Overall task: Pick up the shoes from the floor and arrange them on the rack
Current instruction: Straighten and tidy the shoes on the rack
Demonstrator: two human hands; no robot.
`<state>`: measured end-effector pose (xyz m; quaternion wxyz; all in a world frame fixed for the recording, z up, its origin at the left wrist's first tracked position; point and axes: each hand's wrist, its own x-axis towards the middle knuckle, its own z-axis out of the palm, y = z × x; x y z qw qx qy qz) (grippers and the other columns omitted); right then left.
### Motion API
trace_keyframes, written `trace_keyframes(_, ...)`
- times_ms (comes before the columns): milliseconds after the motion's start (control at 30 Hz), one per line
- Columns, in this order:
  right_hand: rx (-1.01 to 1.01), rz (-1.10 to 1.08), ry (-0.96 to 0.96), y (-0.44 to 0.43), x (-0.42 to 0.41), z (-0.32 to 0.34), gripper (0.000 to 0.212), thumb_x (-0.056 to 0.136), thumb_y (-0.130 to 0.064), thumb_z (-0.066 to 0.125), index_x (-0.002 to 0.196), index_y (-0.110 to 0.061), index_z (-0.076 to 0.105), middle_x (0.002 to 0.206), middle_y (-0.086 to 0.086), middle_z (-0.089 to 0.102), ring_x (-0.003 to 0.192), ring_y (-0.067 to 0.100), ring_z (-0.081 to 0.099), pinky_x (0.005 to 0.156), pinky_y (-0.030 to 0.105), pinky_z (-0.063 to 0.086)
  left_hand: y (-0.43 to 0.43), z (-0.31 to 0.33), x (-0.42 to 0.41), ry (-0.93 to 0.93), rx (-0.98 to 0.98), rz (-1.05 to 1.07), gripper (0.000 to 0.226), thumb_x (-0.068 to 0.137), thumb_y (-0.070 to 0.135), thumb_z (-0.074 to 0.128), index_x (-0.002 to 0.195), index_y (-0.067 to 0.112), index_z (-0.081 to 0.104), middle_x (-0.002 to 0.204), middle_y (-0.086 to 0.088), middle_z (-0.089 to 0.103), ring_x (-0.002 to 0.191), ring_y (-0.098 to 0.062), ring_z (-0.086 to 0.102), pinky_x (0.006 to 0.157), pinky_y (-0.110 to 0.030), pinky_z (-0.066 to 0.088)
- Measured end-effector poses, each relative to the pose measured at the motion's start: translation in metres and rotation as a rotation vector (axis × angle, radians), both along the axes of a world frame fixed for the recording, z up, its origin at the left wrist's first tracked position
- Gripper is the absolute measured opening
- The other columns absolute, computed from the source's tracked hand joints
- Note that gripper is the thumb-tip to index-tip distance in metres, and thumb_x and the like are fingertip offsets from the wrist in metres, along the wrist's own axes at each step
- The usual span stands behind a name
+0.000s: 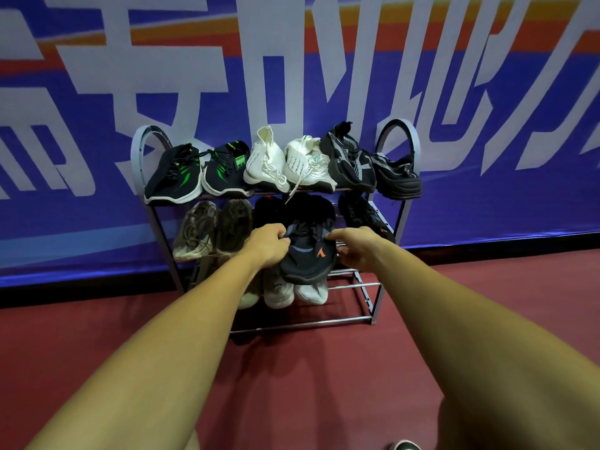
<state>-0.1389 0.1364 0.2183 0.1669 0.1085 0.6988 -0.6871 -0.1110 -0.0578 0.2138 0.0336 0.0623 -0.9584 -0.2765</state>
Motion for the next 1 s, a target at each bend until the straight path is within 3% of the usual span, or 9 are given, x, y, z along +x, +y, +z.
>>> trace_keyframes(67, 0.017, 0.008, -0.017, 0.005, 0.002, 0.0, 0.03, 0.088, -0.006, 0.068, 0.114, 0.007, 0.064, 0.09, 0.018, 0.062, 0.063, 0.023, 0.056, 0.043, 0.022, 0.05, 0.005, 0.0, -0.004, 0.021, 0.027, 0.007, 0.027, 0.093, 0.028, 0.057, 0.073, 0.017, 0.043, 0.073, -0.004, 0.05, 0.079, -0.029, 0.052, 0.069, -0.033, 0.04)
trace_keyframes(133, 0.105, 0.075, -0.044, 0.011, 0.005, 0.002, 0.01, 0.092, -0.011, 0.063, 0.094, -0.004, 0.069, 0.084, 0.011, 0.067, 0.054, 0.016, 0.057, 0.041, 0.019, 0.038, 0.012, 0.0, -0.009, 0.043, 0.056, 0.02, 0.022, 0.094, 0.028, 0.056, 0.076, 0.018, 0.047, 0.077, -0.007, 0.053, 0.082, -0.032, 0.055, 0.073, -0.035, 0.045)
trace_keyframes(200, 0.157, 0.103, -0.045, 0.016, 0.004, 0.003, 0.011, 0.093, -0.01, 0.06, 0.082, -0.01, 0.065, 0.086, 0.01, 0.065, 0.053, 0.014, 0.056, 0.047, 0.022, 0.036, 0.02, 0.0, -0.014, 0.07, 0.092, 0.051, 0.02, 0.094, 0.028, 0.055, 0.078, 0.019, 0.048, 0.079, -0.008, 0.055, 0.082, -0.031, 0.056, 0.075, -0.036, 0.046)
trace_keyframes(333, 0.233, 0.144, -0.126, 0.024, 0.006, 0.005, 0.02, 0.098, -0.021, 0.06, 0.08, -0.013, 0.056, 0.074, 0.004, 0.056, 0.058, 0.013, 0.051, 0.053, 0.022, 0.039, 0.038, -0.002, -0.025, 0.078, 0.14, 0.117, 0.009, 0.094, 0.027, 0.056, 0.091, 0.02, 0.06, 0.101, -0.01, 0.061, 0.094, -0.034, 0.057, 0.077, -0.031, 0.041)
trace_keyframes(433, 0.338, 0.213, -0.246, 0.03, 0.008, 0.002, 0.033, 0.104, -0.033, 0.048, 0.078, -0.013, 0.053, 0.063, 0.002, 0.058, 0.056, 0.01, 0.049, 0.05, 0.019, 0.039, 0.053, -0.004, -0.03, 0.06, 0.159, 0.155, 0.026, 0.093, 0.026, 0.056, 0.116, 0.018, 0.066, 0.124, -0.014, 0.062, 0.113, -0.039, 0.058, 0.085, -0.032, 0.043)
trace_keyframes(533, 0.24, 0.12, -0.279, 0.034, -0.002, -0.006, 0.028, 0.106, -0.023, 0.044, 0.08, -0.014, 0.049, 0.066, 0.001, 0.051, 0.054, 0.008, 0.041, 0.036, 0.015, 0.037, 0.065, -0.007, -0.035, 0.046, 0.256, 0.128, 0.031, 0.091, 0.024, 0.055, 0.119, 0.018, 0.067, 0.12, -0.013, 0.066, 0.107, -0.037, 0.063, 0.091, -0.033, 0.051)
trace_keyframes(700, 0.071, 0.031, -0.3, 0.042, -0.02, -0.012, 0.026, 0.105, -0.006, 0.033, 0.083, -0.011, 0.045, 0.074, 0.008, 0.051, 0.058, 0.012, 0.044, 0.056, 0.018, 0.036, 0.068, -0.013, -0.043, -0.021, 0.368, 0.067, 0.035, 0.084, 0.016, 0.062, 0.119, 0.013, 0.068, 0.116, -0.011, 0.069, 0.109, -0.028, 0.063, 0.096, -0.032, 0.05)
trace_keyframes(900, 0.075, -0.051, -0.188, 0.037, -0.035, -0.017, 0.022, 0.104, -0.005, 0.039, 0.085, -0.013, 0.045, 0.079, 0.004, 0.047, 0.063, 0.011, 0.044, 0.055, 0.02, 0.038, 0.068, -0.019, -0.053, -0.059, 0.331, 0.003, 0.049, 0.085, 0.016, 0.062, 0.134, 0.017, 0.06, 0.127, -0.008, 0.065, 0.117, -0.024, 0.06, 0.092, -0.022, 0.044)
trace_keyframes(1000, 0.167, -0.059, -0.146, 0.033, -0.043, -0.021, 0.012, 0.104, -0.011, 0.044, 0.093, -0.014, 0.047, 0.079, 0.004, 0.047, 0.061, 0.01, 0.044, 0.053, 0.021, 0.037, 0.075, -0.022, -0.058, -0.101, 0.255, -0.03, 0.048, 0.083, 0.025, 0.065, 0.13, 0.021, 0.063, 0.121, -0.006, 0.068, 0.111, -0.024, 0.064, 0.093, -0.024, 0.048)
